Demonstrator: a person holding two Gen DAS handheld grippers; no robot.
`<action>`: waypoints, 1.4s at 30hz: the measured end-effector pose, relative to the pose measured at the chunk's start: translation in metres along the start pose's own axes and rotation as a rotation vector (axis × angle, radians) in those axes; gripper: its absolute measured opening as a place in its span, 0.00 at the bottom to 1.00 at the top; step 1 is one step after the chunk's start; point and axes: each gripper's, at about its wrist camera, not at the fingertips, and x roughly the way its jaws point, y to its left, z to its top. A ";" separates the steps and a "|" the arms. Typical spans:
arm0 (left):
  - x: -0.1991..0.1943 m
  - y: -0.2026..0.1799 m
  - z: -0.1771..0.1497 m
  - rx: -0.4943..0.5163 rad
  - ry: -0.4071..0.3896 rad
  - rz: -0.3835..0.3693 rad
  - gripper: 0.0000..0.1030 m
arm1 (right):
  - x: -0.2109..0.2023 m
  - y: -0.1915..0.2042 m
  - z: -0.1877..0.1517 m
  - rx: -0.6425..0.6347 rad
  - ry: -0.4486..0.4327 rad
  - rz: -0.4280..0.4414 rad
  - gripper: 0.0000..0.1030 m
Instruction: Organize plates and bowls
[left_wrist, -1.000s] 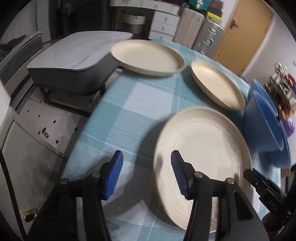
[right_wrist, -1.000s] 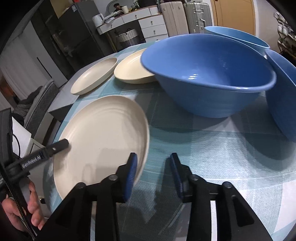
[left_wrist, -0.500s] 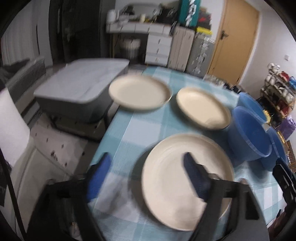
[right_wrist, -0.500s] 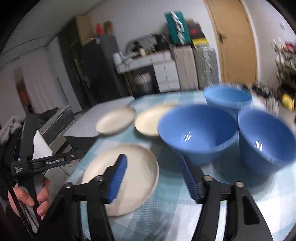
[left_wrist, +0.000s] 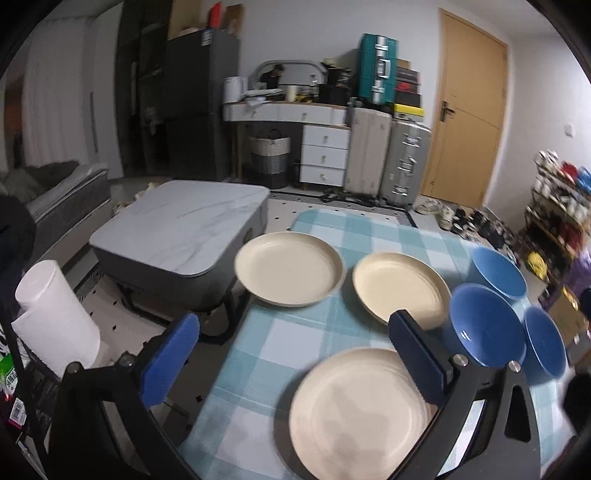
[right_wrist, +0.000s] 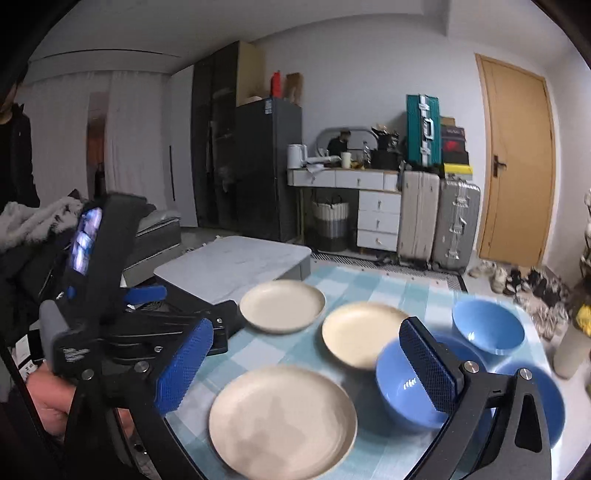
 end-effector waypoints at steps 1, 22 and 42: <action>0.005 0.008 0.005 -0.014 0.006 0.019 1.00 | 0.001 0.002 0.007 0.001 0.006 0.022 1.00; 0.154 0.086 0.037 -0.069 0.089 0.144 1.00 | 0.191 0.000 0.089 0.105 0.236 0.155 1.00; 0.282 0.106 0.045 -0.238 0.300 -0.065 0.98 | 0.366 -0.007 0.063 -0.009 0.370 0.075 1.00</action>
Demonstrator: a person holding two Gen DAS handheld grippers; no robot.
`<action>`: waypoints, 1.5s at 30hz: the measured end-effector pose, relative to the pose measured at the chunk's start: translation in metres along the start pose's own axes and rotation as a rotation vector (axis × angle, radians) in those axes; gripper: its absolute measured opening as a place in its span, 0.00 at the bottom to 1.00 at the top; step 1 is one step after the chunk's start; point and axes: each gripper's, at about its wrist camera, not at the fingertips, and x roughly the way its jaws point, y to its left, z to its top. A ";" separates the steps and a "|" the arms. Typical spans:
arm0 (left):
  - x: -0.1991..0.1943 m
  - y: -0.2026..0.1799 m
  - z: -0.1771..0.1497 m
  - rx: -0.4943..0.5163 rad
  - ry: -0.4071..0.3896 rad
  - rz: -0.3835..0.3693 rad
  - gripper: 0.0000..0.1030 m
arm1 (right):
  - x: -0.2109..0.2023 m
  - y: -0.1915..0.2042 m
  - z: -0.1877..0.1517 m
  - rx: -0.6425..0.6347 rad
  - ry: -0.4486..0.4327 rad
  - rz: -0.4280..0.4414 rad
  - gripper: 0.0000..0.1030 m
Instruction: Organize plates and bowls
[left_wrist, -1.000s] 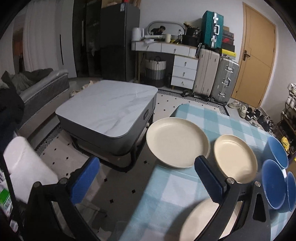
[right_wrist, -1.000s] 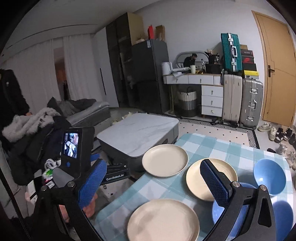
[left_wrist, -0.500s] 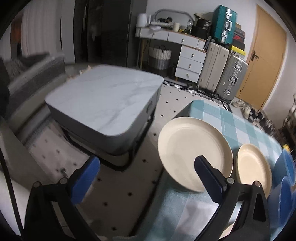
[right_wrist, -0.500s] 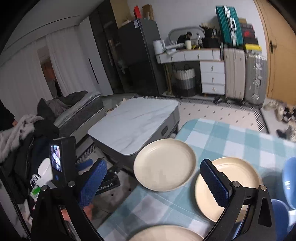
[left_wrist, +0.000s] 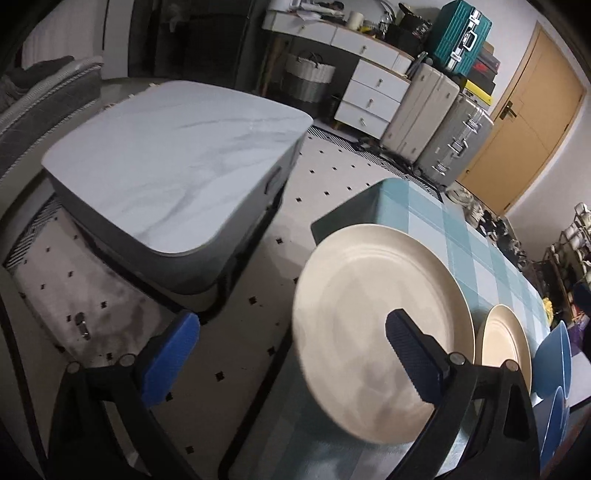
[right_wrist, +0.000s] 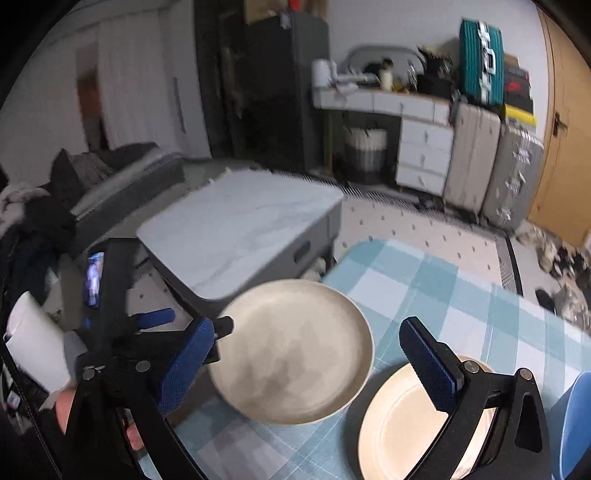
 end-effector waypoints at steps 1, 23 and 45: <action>0.005 0.000 0.001 -0.004 0.008 -0.006 0.98 | 0.012 -0.005 0.003 0.023 0.030 -0.016 1.00; 0.035 0.011 0.001 -0.026 0.148 -0.088 0.20 | 0.116 -0.049 -0.002 0.122 0.265 -0.085 0.99; 0.029 0.004 0.004 -0.003 0.165 -0.059 0.09 | 0.134 -0.067 -0.008 0.198 0.382 -0.013 0.71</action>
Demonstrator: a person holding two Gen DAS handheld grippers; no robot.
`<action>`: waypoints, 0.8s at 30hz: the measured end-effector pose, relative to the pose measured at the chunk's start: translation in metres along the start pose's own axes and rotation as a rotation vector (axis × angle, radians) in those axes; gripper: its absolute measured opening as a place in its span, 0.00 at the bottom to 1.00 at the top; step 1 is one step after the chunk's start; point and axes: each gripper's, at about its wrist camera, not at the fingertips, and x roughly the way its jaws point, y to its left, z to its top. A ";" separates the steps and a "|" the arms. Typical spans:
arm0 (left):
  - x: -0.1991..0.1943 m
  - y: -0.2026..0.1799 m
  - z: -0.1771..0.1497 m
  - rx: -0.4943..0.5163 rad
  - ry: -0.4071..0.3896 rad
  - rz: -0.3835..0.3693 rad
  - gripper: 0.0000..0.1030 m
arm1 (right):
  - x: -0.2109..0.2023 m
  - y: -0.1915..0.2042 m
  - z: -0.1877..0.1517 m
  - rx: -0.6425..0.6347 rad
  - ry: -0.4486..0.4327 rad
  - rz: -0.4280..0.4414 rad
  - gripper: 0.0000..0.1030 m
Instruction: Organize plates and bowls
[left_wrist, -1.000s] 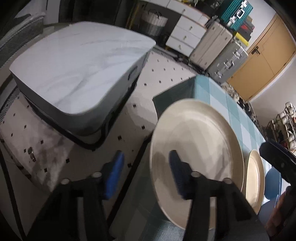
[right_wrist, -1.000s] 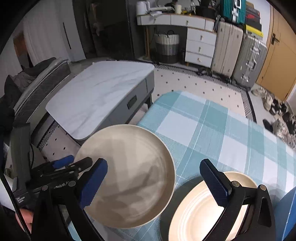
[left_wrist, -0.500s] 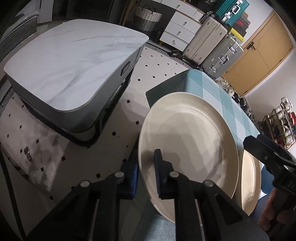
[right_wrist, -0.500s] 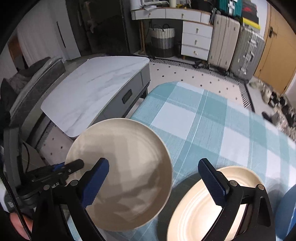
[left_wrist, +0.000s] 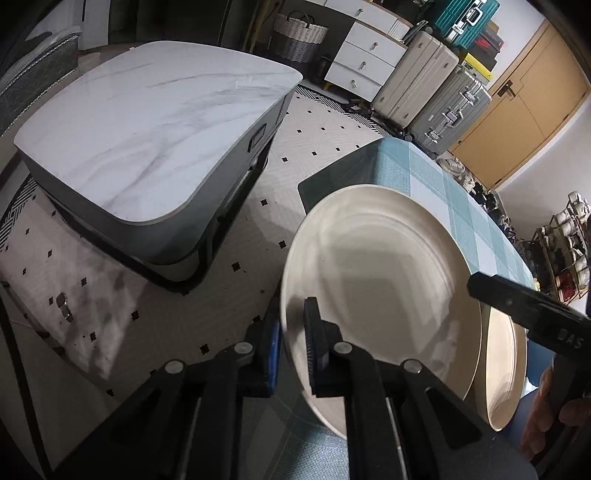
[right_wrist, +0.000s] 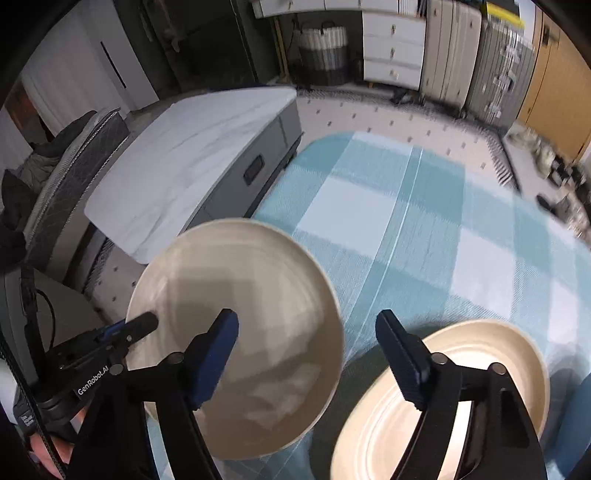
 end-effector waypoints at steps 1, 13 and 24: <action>0.000 0.000 0.000 0.000 0.000 0.000 0.09 | 0.002 -0.002 -0.001 0.007 0.008 0.003 0.66; 0.000 0.000 0.001 0.000 0.002 0.008 0.09 | 0.017 -0.006 0.004 -0.001 0.048 -0.034 0.44; 0.000 0.001 0.001 -0.002 0.000 0.009 0.09 | 0.026 -0.015 -0.002 0.015 0.109 -0.043 0.24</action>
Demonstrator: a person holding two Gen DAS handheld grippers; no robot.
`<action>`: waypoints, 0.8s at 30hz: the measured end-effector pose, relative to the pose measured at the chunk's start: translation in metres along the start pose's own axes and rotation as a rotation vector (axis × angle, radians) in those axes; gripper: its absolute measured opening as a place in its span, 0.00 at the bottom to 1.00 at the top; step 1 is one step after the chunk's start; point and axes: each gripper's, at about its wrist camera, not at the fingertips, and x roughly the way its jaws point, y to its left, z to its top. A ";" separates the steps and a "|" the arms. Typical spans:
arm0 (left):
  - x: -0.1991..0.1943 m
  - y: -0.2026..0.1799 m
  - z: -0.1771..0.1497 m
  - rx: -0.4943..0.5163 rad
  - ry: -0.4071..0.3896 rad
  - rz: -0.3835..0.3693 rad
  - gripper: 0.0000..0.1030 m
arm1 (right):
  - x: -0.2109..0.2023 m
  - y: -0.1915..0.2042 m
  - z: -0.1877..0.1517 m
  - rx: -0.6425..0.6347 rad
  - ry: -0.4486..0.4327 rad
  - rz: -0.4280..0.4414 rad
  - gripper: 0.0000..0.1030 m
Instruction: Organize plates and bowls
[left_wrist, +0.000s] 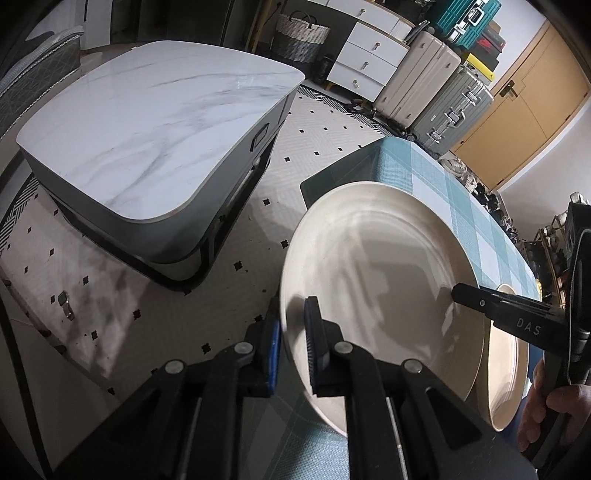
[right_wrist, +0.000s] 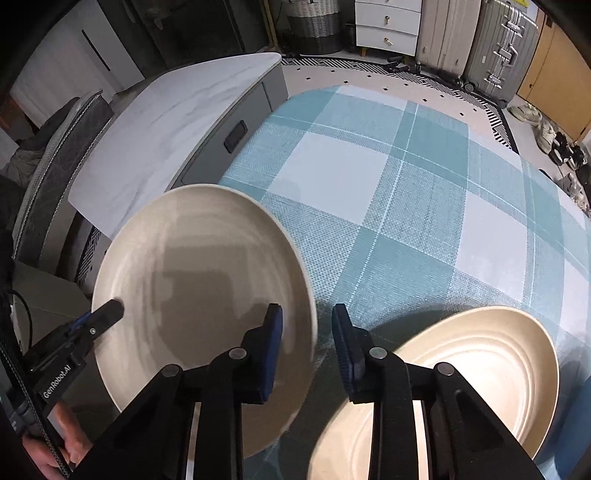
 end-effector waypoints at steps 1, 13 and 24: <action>0.000 0.000 0.000 0.001 0.002 0.000 0.09 | 0.001 -0.001 -0.001 0.004 0.002 0.004 0.20; 0.000 -0.002 -0.002 0.016 0.022 0.017 0.09 | -0.004 -0.003 -0.011 0.040 -0.008 0.054 0.10; -0.011 -0.001 -0.005 -0.002 0.005 0.031 0.09 | -0.013 -0.002 -0.016 0.066 -0.027 0.079 0.06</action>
